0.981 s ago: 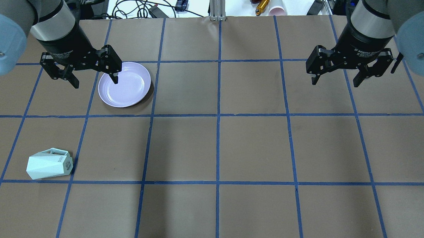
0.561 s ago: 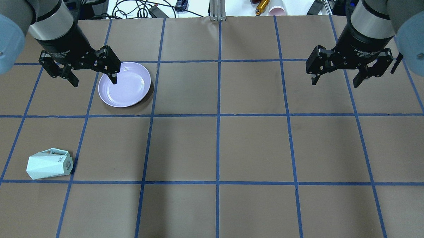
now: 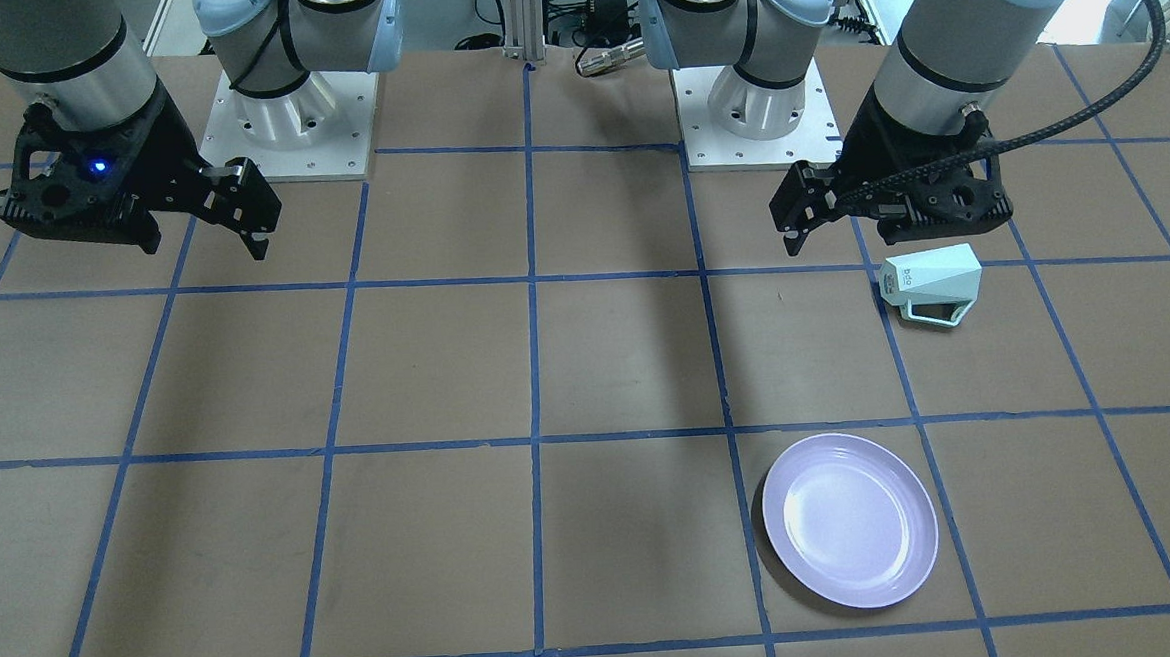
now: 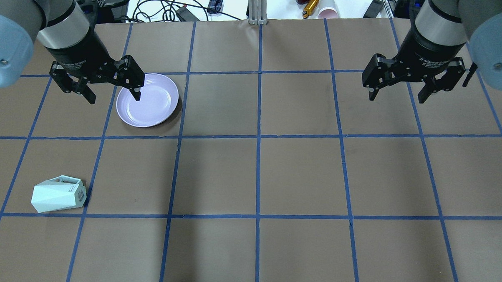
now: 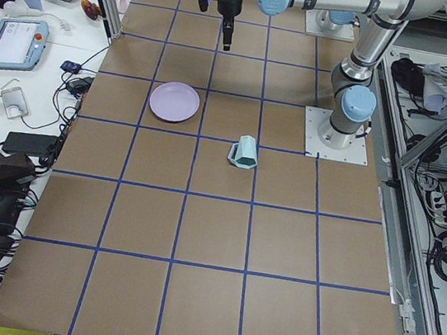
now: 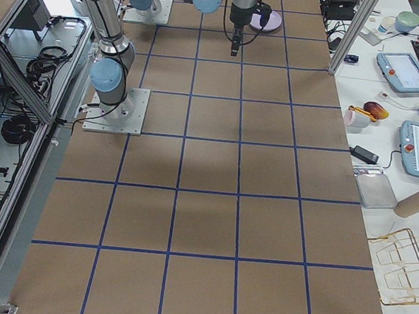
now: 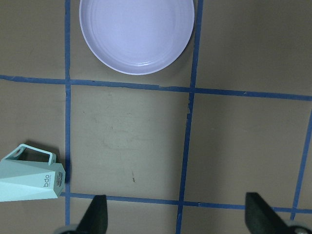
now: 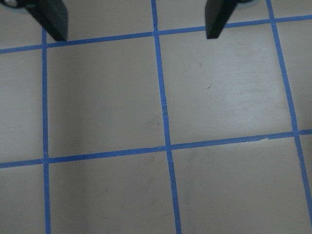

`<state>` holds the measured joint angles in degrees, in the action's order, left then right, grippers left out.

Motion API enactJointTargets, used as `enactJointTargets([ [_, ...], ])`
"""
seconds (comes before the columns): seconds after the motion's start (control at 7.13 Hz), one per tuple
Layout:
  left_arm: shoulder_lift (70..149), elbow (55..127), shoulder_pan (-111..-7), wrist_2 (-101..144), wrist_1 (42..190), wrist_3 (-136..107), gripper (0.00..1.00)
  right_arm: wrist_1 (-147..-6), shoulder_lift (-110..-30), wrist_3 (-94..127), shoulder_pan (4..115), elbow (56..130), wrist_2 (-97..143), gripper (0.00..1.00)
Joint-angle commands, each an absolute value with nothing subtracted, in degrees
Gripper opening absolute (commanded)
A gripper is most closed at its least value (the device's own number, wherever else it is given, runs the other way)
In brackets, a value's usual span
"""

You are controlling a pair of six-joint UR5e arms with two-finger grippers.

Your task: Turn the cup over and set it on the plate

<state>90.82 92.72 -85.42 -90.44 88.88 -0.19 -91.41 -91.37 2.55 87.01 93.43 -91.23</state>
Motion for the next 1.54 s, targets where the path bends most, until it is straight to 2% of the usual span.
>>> enactJointTargets([
  [0.0,91.2,92.6,-84.2,-90.2,88.5,-0.1,1.0,-91.4,-91.4,2.5,87.0,93.4,-91.2,1.0],
  [0.84,91.2,93.0,-61.5,-88.3,89.2,13.9,1.0,-91.4,-91.4,2.5,87.0,93.4,-91.3,1.0],
  [1.4,95.8,96.6,-44.6,-82.3,89.3,32.9,1.0,-91.4,-91.3,2.5,87.0,93.4,-91.3,1.0],
])
